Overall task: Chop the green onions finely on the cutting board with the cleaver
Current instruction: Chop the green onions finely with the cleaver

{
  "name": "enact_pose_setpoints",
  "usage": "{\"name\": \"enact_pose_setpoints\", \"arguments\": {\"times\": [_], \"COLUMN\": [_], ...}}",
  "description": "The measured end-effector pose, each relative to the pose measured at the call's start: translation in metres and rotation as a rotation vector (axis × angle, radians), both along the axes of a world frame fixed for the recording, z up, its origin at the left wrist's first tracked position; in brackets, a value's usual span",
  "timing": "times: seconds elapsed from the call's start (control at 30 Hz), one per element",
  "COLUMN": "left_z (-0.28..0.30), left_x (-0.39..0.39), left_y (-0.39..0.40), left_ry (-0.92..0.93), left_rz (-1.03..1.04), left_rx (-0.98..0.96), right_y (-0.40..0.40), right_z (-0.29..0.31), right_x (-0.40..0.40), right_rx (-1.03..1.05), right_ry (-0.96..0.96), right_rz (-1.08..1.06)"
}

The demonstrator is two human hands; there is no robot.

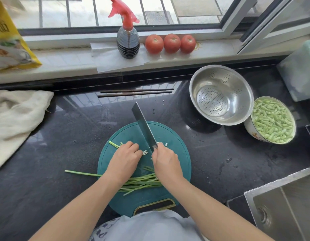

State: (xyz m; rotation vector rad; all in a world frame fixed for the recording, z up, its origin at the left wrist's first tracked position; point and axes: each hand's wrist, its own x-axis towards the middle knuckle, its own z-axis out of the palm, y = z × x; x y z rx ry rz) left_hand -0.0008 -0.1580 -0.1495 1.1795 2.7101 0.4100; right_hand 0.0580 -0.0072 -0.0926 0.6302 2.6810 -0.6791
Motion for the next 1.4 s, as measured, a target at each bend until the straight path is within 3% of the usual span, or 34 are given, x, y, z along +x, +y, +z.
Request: {"name": "enact_pose_setpoints", "arguments": {"times": [0.3,0.63,1.03,1.23,1.4], "left_z": [-0.005,-0.005,-0.005,-0.001,0.003], "left_x": [0.007,0.006,-0.006,-0.004,-0.002], "left_y": [0.004,0.002,-0.01,-0.009,-0.009], "left_ry": [-0.032,-0.022,0.013,0.0,-0.003], "left_rz": [0.094,0.062,0.001,-0.001,0.026], "left_rx": [0.051,0.031,0.023,0.008,0.021], "right_y": [-0.003,0.003,-0.009,-0.017,0.005], "right_z": [0.008,-0.001,0.0,-0.002,0.005], "right_x": [0.034,0.007,0.032,-0.007,0.009], "right_rx": [0.01,-0.002,-0.014,0.008,-0.016], "right_ry": [-0.129,0.012,-0.096,-0.04,-0.027], "right_rz": [0.058,0.029,0.058,0.065,0.023]}}
